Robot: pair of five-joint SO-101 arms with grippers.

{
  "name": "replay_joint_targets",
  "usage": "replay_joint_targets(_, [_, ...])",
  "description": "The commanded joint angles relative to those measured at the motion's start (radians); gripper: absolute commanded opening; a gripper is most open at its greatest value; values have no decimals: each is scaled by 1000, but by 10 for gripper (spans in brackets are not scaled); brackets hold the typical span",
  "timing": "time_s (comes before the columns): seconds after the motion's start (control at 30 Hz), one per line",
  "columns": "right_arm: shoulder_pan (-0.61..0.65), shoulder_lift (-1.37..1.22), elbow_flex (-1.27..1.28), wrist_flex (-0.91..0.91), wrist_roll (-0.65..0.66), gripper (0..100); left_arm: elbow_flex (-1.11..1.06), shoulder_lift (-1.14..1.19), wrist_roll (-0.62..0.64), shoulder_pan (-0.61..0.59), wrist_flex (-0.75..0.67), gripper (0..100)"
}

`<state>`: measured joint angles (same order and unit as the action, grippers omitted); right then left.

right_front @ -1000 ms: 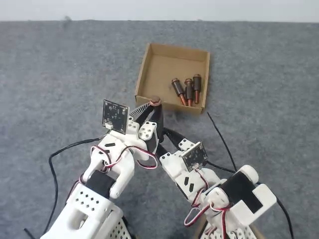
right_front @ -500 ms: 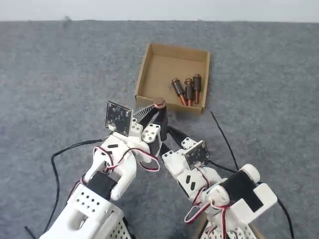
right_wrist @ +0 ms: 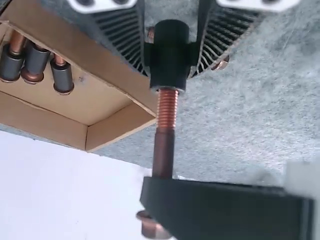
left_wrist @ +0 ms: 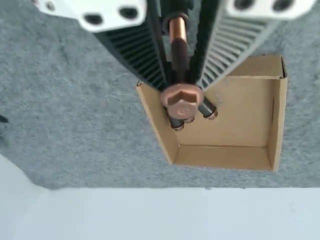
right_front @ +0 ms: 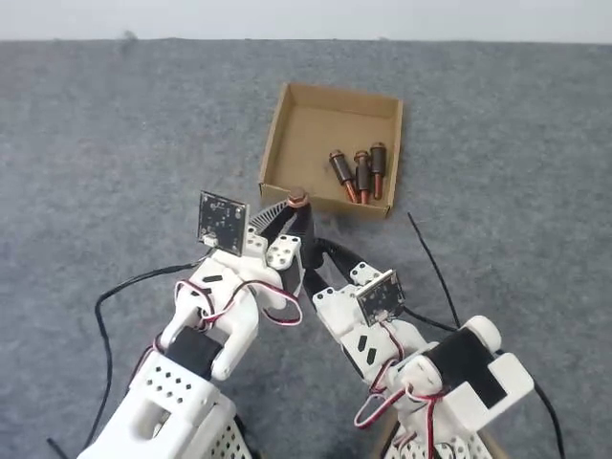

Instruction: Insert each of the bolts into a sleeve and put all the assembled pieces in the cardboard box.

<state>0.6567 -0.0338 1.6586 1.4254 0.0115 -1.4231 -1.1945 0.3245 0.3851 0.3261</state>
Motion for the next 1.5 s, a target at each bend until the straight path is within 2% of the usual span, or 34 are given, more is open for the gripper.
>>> replay_joint_targets(0.0, [-19, 18, 0, 28, 9, 6, -1, -21, 6, 21, -28, 12])
replay_joint_targets(0.57, [-25, 18, 20, 91, 11, 6, -143, -15, 2, 40, -34, 12])
replay_joint_targets(1.03, [-25, 18, 20, 85, 11, 6, -151, -21, 5, 40, -35, 13])
replay_joint_targets(1.23, [-42, 18, 15, 85, 11, 6, -153, -21, 8, 37, -31, 132])
replay_joint_targets(1.47, [-45, 16, 12, 84, 11, 6, -151, -21, 8, 31, -34, 137])
